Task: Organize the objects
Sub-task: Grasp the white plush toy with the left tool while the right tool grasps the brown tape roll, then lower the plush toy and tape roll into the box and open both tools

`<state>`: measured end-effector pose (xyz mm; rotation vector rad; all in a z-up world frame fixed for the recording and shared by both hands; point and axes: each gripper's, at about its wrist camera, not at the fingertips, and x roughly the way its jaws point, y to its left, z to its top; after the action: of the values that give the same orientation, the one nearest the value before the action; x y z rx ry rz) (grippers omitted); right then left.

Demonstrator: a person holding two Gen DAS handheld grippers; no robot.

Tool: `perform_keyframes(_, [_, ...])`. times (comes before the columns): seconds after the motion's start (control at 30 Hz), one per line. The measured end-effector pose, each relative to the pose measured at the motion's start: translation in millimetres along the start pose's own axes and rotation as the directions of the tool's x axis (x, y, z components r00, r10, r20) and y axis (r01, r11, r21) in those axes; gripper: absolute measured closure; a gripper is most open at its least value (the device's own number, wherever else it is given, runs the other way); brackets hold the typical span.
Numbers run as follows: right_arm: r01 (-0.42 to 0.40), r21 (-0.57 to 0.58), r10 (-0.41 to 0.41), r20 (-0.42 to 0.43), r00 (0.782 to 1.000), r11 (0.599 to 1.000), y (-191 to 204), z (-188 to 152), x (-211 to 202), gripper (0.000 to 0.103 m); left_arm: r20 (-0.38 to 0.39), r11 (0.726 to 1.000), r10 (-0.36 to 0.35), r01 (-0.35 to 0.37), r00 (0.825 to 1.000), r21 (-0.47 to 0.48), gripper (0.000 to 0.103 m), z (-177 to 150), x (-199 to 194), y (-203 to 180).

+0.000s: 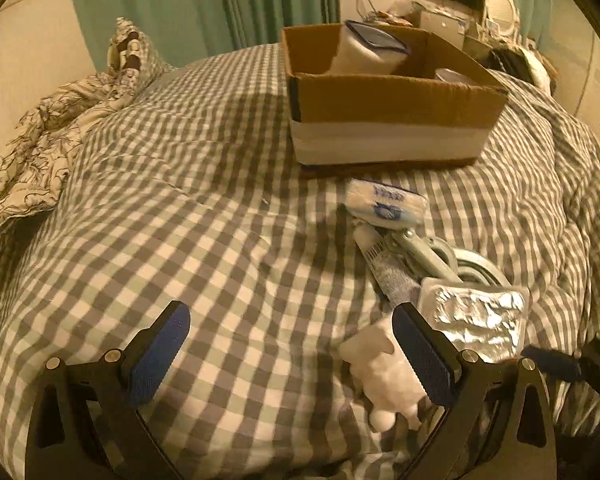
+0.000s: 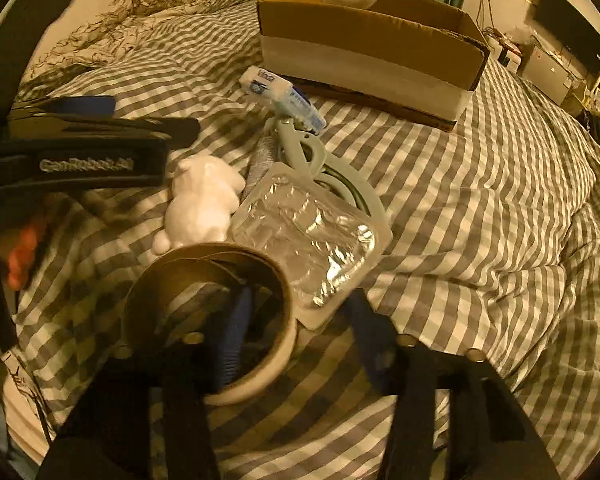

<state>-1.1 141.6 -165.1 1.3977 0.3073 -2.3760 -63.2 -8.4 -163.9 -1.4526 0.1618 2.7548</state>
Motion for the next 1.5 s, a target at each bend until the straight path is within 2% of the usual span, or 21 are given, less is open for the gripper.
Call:
perform_keyframes(0.03, [0.003, 0.007, -0.003, 0.015, 1.000, 1.000, -2, 0, -5, 0.089, -0.004, 1.000, -0.010, 0.010, 1.000, 0.000, 0.000, 0, 0, -2])
perform_keyframes(0.13, [0.030, 0.030, -0.032, 0.058, 0.998, 0.999, -14, 2, -21, 0.094, -0.026, 0.999, -0.051, 0.051, 0.998, 0.002, 0.000, -4, 7, -11])
perform_keyframes(0.3, [0.078, 0.101, -0.089, 0.105, 0.990, 0.992, -49, 5, -35, 0.096, -0.089, 0.992, -0.063, 0.072, 0.994, 0.103, 0.002, -18, 28, -41])
perform_keyframes(0.4, [0.069, 0.134, -0.084, 0.115, 0.990, 0.989, -62, 3, -36, 0.097, -0.110, 0.986, -0.114, 0.126, 0.987, 0.109, 0.022, -21, 30, -44])
perform_keyframes(0.43, [0.068, 0.142, -0.085, 0.119, 0.989, 0.988, -65, 3, -36, 0.097, -0.116, 0.982, -0.149, 0.161, 0.982, 0.101, 0.037, -21, 30, -43])
perform_keyframes(0.47, [0.067, 0.147, -0.085, 0.120, 0.989, 0.987, -68, 3, -36, 0.097, -0.123, 0.978, -0.177, 0.189, 0.976, 0.093, 0.043, -21, 29, -43])
perform_keyframes(0.63, [0.076, 0.160, -0.100, 0.147, 0.984, 0.984, -75, 3, -45, 0.097, -0.112, 0.980, -0.164, 0.175, 0.980, 0.096, 0.044, -21, 19, -43])
perform_keyframes(0.77, [0.082, 0.163, -0.110, 0.172, 0.979, 0.983, -77, 3, -58, 0.097, -0.060, 0.980, -0.168, 0.173, 0.984, 0.100, 0.044, -9, 0, -39])
perform_keyframes(0.9, [0.093, 0.158, -0.127, 0.215, 0.968, 0.983, -78, 9, -77, 0.097, 0.021, 0.983, -0.177, 0.176, 0.984, 0.058, 0.044, 8, -26, -24])
perform_keyframes(1.07, [0.103, 0.135, -0.137, 0.276, 0.951, 0.986, -80, 30, -99, 0.097, 0.118, 0.987, -0.161, 0.161, 0.980, 0.014, 0.044, 35, -53, -7])
perform_keyframes(1.27, [0.123, 0.105, -0.152, 0.354, 0.923, 0.987, -91, 78, -119, 0.097, 0.188, 0.988, -0.154, 0.157, 0.970, -0.001, 0.044, 80, -69, 6])
perform_keyframes(1.4, [0.131, 0.091, -0.158, 0.415, 0.896, 0.987, -103, 123, -130, 0.097, 0.225, 0.991, -0.134, 0.135, 0.965, 0.008, 0.044, 125, -71, 5])
perform_keyframes(1.5, [0.137, 0.089, -0.163, 0.447, 0.879, 0.986, -116, 157, -130, 0.097, 0.263, 0.987, -0.157, 0.159, 0.952, 0.013, 0.046, 162, -71, 0])
